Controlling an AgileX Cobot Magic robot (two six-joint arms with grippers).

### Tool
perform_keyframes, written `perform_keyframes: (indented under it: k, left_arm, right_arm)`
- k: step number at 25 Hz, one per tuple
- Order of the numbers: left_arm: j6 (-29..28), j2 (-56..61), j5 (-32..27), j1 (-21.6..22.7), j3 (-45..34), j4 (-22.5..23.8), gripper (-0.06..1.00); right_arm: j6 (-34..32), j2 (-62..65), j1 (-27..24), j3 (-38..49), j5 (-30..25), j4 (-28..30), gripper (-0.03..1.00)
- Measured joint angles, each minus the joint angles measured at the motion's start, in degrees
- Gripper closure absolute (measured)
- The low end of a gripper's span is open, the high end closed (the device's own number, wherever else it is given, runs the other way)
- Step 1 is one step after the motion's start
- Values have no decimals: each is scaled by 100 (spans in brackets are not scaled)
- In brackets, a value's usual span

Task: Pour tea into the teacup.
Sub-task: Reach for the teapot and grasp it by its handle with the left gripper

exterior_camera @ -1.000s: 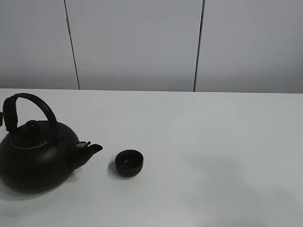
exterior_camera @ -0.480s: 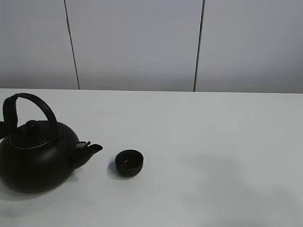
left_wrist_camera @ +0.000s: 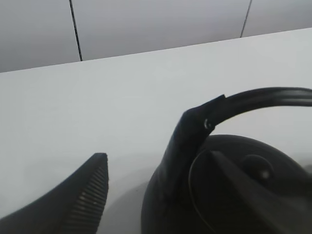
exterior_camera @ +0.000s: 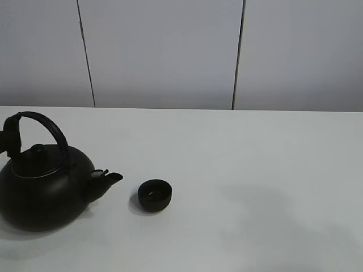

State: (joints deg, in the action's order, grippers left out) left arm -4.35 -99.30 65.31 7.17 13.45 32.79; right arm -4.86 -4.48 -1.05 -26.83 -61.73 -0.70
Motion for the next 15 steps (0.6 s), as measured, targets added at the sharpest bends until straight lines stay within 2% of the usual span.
perform_keyframes:
  k: [4,15]
  left_arm:
    - [0,-6,6,0,71,205,52]
    - [-133,-25,29,-17,197,291,52]
  right_arm:
    - [0,0,0,0,4,0,45]
    - [0,0,0,0,4,0,45]
